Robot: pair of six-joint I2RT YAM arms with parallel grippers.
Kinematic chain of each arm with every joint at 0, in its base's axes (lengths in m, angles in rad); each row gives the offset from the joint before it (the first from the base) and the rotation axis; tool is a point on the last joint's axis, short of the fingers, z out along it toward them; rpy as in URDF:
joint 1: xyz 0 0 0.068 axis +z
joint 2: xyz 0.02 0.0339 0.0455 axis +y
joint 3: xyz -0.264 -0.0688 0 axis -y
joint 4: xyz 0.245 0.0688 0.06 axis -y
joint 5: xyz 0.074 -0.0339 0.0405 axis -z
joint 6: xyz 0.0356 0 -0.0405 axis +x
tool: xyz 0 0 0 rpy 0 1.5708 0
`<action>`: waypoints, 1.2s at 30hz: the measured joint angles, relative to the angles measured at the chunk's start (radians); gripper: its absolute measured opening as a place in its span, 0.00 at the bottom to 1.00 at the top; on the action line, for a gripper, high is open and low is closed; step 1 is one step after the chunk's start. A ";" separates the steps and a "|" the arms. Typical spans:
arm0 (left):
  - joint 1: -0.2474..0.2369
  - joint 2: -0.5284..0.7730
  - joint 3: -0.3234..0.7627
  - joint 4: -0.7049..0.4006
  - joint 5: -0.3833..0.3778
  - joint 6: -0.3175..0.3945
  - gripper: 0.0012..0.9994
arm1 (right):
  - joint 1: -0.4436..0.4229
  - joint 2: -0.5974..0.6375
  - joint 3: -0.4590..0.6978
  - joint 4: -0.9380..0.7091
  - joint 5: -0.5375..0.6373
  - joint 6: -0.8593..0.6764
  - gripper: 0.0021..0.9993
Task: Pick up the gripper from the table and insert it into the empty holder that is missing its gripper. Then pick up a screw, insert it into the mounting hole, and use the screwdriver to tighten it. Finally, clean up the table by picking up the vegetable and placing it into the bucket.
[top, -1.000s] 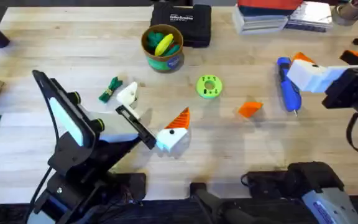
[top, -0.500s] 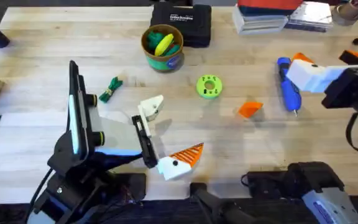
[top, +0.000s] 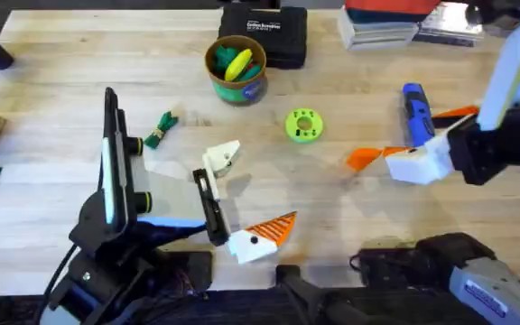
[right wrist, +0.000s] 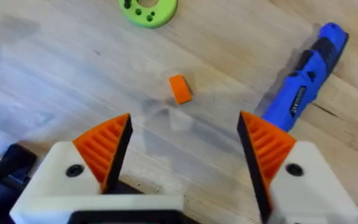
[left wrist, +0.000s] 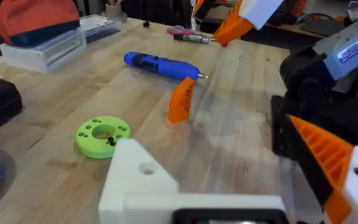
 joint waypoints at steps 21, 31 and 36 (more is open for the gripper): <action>0.000 0.000 0.000 0.000 0.000 0.000 0.99 | 0.088 0.318 -0.158 0.164 0.037 -0.209 0.98; 0.000 0.000 0.000 0.000 0.000 0.000 0.99 | 0.088 0.347 -0.158 0.196 0.076 -0.228 0.79; 0.000 0.000 0.000 0.000 0.000 0.000 0.99 | 0.088 0.389 -0.158 0.208 0.068 -0.231 0.74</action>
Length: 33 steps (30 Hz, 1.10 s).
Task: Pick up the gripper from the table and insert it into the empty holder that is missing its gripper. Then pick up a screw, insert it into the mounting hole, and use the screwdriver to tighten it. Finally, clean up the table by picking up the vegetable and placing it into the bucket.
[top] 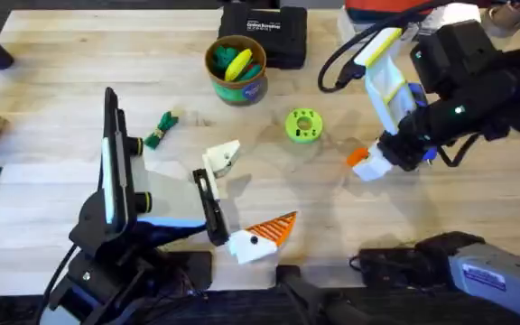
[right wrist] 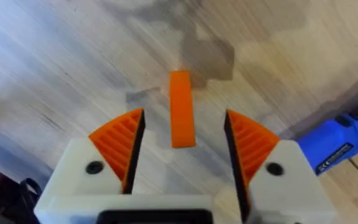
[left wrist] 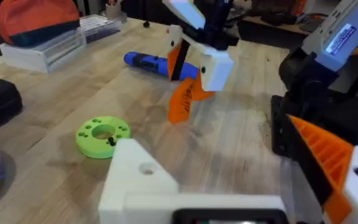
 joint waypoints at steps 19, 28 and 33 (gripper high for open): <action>0.000 0.000 0.000 0.000 0.000 0.000 0.99 | 0.000 0.020 0.000 0.011 0.000 -0.004 0.01; 0.000 0.000 0.000 0.000 0.000 0.000 0.99 | 0.000 -0.112 0.000 0.036 -0.036 0.109 0.01; 0.000 0.000 0.000 0.000 0.000 0.000 0.99 | 0.000 -0.162 0.000 0.178 -0.223 0.360 0.01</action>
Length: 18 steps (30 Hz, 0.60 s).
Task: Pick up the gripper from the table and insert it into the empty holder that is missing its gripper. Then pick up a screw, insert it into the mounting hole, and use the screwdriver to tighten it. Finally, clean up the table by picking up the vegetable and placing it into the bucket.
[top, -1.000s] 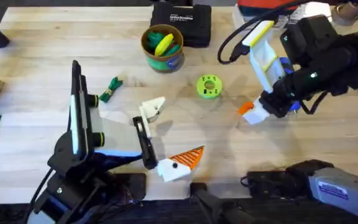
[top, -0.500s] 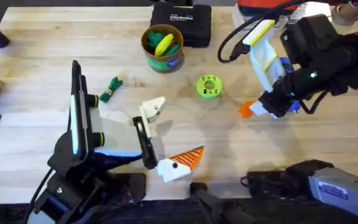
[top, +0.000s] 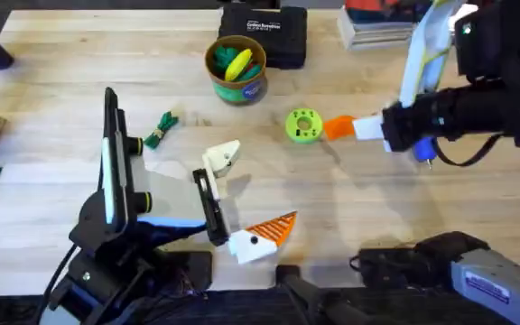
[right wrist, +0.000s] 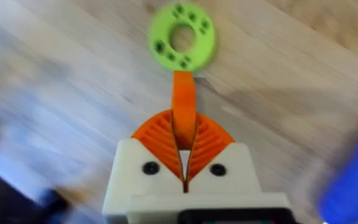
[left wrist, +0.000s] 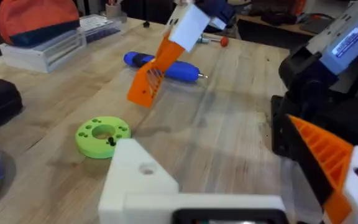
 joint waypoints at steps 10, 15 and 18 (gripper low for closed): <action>0.000 0.000 0.000 0.000 0.000 0.000 0.99 | 0.000 0.111 -0.121 0.216 -0.550 0.280 0.01; 0.000 0.000 0.000 0.000 0.000 0.000 0.99 | 0.000 0.188 -0.190 0.321 -0.792 0.340 0.01; 0.000 0.000 0.000 0.000 0.000 0.000 0.99 | 0.000 0.228 -0.193 0.373 -0.920 0.362 0.01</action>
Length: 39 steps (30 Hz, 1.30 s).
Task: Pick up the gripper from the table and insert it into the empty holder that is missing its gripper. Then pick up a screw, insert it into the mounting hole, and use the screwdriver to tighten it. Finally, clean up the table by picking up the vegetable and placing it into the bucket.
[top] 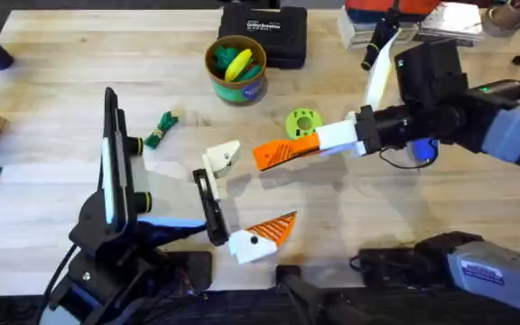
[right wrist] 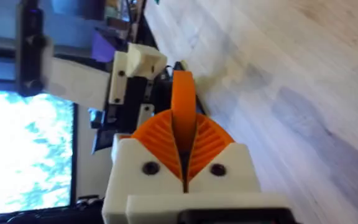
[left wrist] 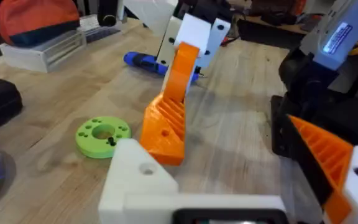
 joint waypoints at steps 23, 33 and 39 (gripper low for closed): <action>0.000 0.000 0.000 0.000 0.000 0.000 0.99 | 0.006 0.154 0.000 0.175 -0.240 0.199 0.01; 0.001 0.000 0.000 0.000 0.000 0.000 0.99 | 0.092 0.154 0.000 0.295 -0.209 0.330 0.01; 0.004 0.000 0.000 0.000 -0.007 0.000 0.99 | 0.102 0.154 -0.001 0.379 -0.194 0.401 0.01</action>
